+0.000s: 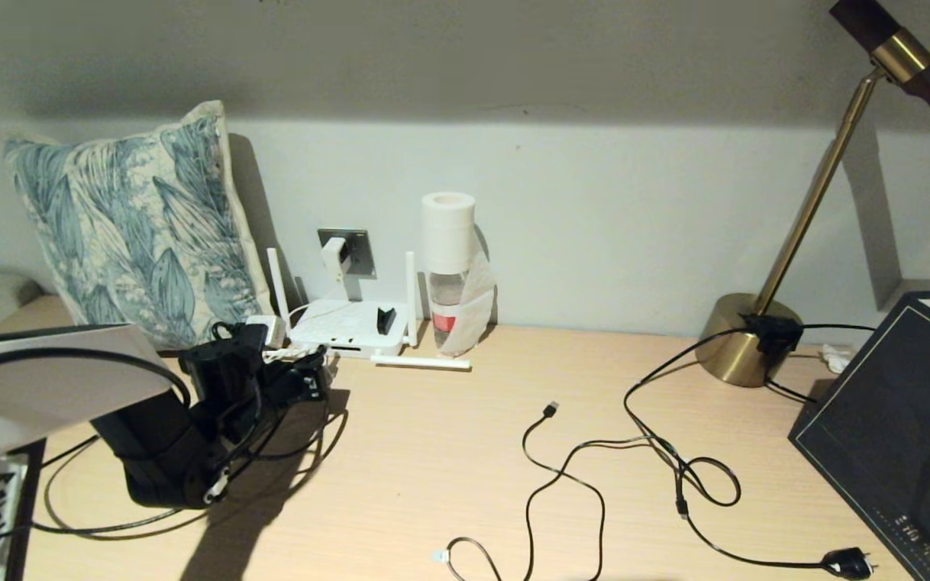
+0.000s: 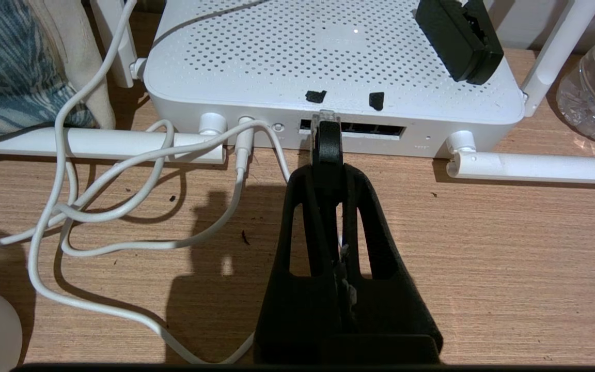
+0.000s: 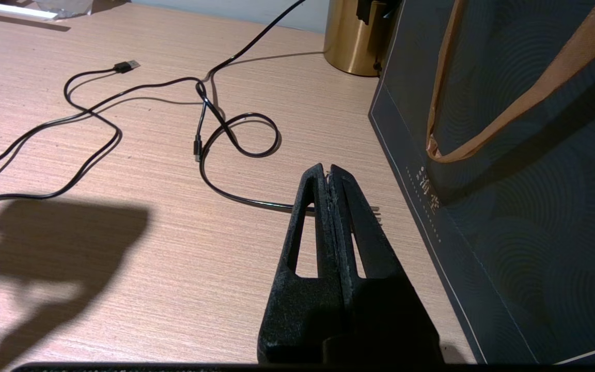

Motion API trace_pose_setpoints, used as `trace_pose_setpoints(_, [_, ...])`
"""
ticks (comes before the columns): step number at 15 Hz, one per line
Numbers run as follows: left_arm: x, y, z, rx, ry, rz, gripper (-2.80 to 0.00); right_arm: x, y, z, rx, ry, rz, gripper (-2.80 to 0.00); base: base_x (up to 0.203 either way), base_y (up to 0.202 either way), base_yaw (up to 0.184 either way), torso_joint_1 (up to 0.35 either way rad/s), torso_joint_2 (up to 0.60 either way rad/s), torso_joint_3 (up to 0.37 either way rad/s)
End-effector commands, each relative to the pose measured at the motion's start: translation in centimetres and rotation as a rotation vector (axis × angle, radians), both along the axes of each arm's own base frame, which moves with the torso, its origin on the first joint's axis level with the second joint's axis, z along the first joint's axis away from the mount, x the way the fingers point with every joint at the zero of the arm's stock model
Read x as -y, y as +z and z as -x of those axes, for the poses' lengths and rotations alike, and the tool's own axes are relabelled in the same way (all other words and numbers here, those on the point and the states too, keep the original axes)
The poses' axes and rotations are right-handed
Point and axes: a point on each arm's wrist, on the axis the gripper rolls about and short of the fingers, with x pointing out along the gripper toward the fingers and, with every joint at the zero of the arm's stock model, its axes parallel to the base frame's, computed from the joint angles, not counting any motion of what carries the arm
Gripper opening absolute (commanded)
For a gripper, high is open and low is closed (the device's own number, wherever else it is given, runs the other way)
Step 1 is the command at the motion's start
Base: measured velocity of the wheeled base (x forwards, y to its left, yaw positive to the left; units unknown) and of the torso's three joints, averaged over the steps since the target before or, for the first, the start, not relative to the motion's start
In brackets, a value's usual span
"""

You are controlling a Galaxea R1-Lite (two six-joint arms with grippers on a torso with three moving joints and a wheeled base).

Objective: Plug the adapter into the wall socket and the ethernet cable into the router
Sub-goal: Plug cable into router interface

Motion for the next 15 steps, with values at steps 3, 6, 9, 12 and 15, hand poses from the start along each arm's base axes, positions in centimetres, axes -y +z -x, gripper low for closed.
trace_pose_setpoints(3, [0.04, -0.18, -0.11, 0.003, -0.001, 0.001, -2.80, 0.00, 0.00, 0.00, -0.001, 0.001, 0.001, -2.80, 0.000, 0.000, 0.000, 0.000, 0.00, 0.000])
trace_pose_setpoints(6, [-0.01, -0.30, -0.19, 0.001, 0.001, 0.001, -2.80, 0.00, 0.00, 0.00, -0.001, 0.000, 0.001, -2.80, 0.000, 0.000, 0.000, 0.000, 0.00, 0.000])
trace_pose_setpoints(9, [0.04, -0.30, -0.21, 0.002, -0.001, 0.001, -2.80, 0.00, 0.00, 0.00, -0.001, 0.000, 0.001, -2.80, 0.000, 0.000, 0.000, 0.000, 0.00, 0.000])
trace_pose_setpoints(12, [0.01, -0.64, -0.24, -0.006, -0.005, 0.001, -2.80, 0.00, 0.01, 0.00, -0.001, -0.001, 0.001, -2.80, 0.000, 0.000, 0.000, 0.000, 0.00, 0.000])
trace_pose_setpoints(15, [0.02, -0.70, -0.25, -0.008, -0.006, 0.001, -2.80, 0.00, 0.01, -0.01, -0.002, 0.001, 0.001, -2.80, 0.000, 0.000, 0.000, 0.000, 0.00, 0.000])
